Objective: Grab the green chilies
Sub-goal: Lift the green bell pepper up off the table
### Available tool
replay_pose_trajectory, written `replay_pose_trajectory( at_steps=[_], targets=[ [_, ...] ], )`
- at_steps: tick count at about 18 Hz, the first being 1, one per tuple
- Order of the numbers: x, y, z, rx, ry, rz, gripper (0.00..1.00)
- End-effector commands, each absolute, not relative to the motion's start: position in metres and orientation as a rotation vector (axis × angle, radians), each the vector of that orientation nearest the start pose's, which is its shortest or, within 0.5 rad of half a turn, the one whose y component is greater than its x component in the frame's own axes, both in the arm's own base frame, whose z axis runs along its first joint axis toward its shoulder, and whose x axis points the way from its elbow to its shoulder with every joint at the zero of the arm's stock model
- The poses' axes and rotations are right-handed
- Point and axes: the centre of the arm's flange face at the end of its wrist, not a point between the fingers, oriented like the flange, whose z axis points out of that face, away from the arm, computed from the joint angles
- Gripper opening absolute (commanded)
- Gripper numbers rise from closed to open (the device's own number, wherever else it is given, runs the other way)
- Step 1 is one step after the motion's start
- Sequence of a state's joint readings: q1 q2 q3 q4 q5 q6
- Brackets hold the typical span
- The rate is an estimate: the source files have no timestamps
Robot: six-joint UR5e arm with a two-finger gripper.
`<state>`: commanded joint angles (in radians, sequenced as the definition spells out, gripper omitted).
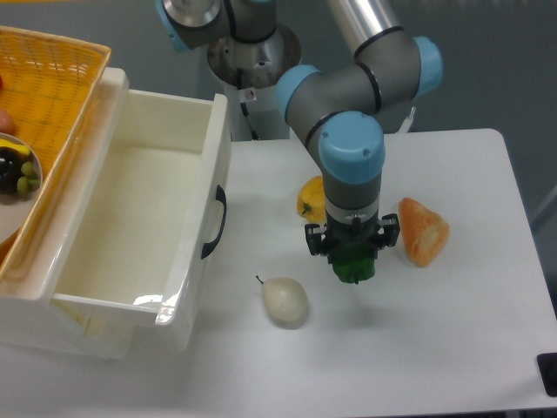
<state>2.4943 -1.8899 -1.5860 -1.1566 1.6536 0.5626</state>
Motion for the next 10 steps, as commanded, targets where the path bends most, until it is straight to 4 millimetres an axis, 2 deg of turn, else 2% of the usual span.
replay_pose_trajectory(
  at_steps=[7, 10],
  targets=[
    [-0.411, 0.463, 0.339, -3.115, -0.529, 0.143, 0.37],
    [-0.411, 0.459, 0.351, -3.094, -0.539, 0.159, 0.37]
  ],
)
